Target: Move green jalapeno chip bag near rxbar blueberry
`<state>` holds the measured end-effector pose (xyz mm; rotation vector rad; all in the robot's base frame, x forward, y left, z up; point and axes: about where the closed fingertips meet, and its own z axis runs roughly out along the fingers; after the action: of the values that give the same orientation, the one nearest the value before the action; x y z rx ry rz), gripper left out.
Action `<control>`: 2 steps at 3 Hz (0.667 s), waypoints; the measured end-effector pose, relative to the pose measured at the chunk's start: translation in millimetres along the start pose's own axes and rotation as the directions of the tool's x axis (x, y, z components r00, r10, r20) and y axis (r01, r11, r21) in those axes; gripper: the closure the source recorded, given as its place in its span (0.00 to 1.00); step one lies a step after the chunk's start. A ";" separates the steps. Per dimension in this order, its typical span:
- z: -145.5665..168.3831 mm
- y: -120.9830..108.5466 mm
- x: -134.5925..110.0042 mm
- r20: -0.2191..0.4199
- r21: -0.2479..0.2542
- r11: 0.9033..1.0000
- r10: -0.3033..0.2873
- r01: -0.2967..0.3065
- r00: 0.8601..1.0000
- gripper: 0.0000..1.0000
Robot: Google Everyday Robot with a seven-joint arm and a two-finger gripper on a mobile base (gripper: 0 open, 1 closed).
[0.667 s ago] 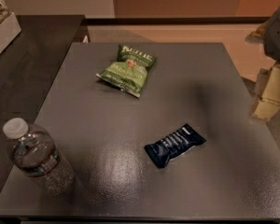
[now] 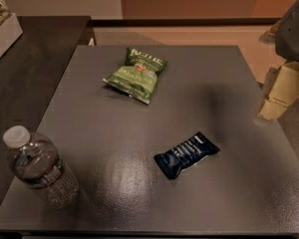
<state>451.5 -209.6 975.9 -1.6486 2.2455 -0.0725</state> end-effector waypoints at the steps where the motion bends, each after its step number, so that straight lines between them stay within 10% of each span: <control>1: 20.8 -25.8 -22.3 0.067 0.008 0.997 0.079 -0.079 0.995 0.00; 2: 45.8 -58.3 -53.0 0.145 0.002 0.991 0.134 -0.136 0.980 0.00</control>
Offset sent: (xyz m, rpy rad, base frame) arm 0.1414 0.0643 -0.0227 0.2868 -0.0564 -0.1390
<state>532.7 -171.2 960.7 -1.4417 2.2351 0.0653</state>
